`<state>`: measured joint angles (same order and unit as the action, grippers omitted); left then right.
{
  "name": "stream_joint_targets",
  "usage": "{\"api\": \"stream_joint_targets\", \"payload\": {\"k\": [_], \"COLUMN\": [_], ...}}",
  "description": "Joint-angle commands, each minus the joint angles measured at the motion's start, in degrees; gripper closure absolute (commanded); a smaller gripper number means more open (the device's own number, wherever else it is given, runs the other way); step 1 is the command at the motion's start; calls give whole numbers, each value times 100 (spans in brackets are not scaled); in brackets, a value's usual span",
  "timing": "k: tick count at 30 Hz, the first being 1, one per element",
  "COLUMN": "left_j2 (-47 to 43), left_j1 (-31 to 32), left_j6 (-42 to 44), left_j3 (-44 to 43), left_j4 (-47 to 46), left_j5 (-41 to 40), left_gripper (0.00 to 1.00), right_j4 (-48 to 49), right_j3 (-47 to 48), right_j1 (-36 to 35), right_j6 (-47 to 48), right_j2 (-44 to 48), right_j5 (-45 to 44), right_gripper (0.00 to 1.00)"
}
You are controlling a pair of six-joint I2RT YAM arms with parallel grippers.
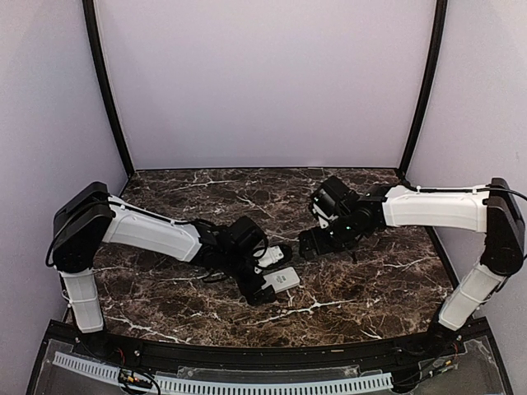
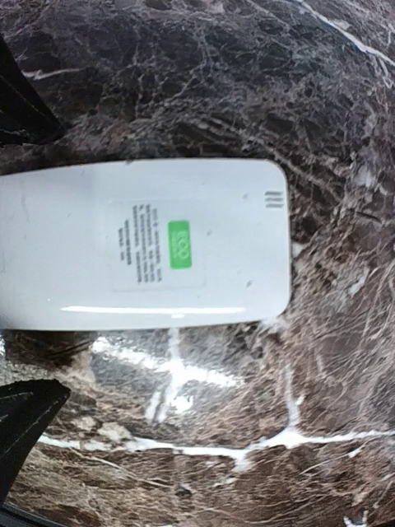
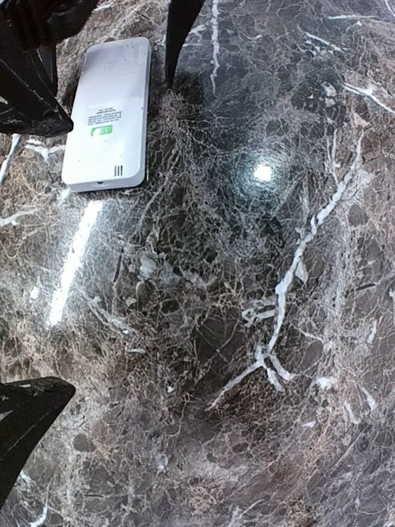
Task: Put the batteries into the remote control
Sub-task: Pick up the remote control from the center of the board.
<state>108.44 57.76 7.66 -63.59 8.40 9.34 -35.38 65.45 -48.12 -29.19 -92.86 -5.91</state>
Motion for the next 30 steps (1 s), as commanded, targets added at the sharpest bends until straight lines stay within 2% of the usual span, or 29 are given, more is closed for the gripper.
{"api": "stream_joint_targets", "payload": {"k": [1,5,10,19,23,24,26,27,29,30], "left_j2": [179,373,735,776,775,775,781,776,775,779], "left_j1": [-222,-232,-238,-231,-208,-197,-145,-126,-40,24], "left_j6": [207,164,272,240,240,238,299,320,416,479], "left_j3": [-379,-343,-635,-764,-791,-794,-799,-797,-784,-757], "left_j4": [124,121,630,996,1081,1078,1107,1145,1194,1205], "left_j5": [378,664,660,459,351,325,355,343,207,54], "left_gripper": [2,10,32,54,59,60,53,39,23,21], "right_j4": [256,340,358,418,603,674,750,769,792,804], "right_j3": [-231,-327,-366,-480,-682,-731,-822,-854,-890,-913], "right_j1": [48,48,48,48,53,56,78,94,109,116], "right_j6": [98,131,168,168,193,206,219,221,221,227], "right_j2": [190,219,218,523,923,1025,1238,1298,1396,1433], "right_j5": [17,6,44,-124,-291,-315,-323,-323,-315,-303], "right_gripper": [1,1,1,1,1,1,1,2,1,1]}}
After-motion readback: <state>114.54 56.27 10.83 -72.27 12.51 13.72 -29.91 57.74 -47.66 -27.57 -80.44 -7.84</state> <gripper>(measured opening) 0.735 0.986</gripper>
